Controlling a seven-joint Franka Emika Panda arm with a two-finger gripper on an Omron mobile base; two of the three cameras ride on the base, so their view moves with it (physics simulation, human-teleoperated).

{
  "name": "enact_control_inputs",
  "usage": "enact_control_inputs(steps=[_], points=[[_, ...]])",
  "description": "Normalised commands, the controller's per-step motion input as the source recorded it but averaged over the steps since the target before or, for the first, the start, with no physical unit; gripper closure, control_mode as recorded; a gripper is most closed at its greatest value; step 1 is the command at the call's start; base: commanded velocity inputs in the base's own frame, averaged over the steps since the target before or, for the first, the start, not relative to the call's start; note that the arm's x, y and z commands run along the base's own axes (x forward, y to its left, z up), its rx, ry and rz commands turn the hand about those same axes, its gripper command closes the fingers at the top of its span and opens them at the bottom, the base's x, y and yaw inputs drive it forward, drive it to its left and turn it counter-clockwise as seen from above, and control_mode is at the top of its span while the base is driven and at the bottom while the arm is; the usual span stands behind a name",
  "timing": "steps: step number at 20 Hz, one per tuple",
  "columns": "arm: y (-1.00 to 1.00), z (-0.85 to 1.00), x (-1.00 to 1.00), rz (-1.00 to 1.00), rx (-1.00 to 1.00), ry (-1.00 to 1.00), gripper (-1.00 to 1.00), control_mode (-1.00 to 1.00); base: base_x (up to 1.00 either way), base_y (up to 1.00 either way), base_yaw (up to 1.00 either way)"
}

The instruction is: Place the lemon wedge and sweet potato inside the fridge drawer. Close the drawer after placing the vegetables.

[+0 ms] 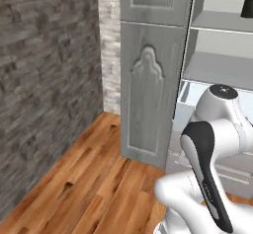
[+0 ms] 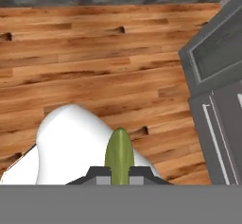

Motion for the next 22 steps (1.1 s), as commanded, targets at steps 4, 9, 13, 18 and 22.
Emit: enact_control_inputs(steps=[4,9,13,18,22], points=[[0.00,0.00,0.00,0.00,0.00,0.00,1.00,1.00,0.74,0.35,-0.72],[0.00,0.00,0.00,0.00,0.00,0.00,1.00,1.00,0.77,0.26,-0.65],[0.00,0.00,0.00,0.00,0.00,0.00,1.00,1.00,0.68,0.01,-0.58],[0.00,0.00,0.00,0.00,0.00,0.00,1.00,1.00,0.46,0.02,-0.54],[0.00,0.00,0.00,0.00,0.00,0.00,1.00,1.00,0.33,0.15,-0.46]])
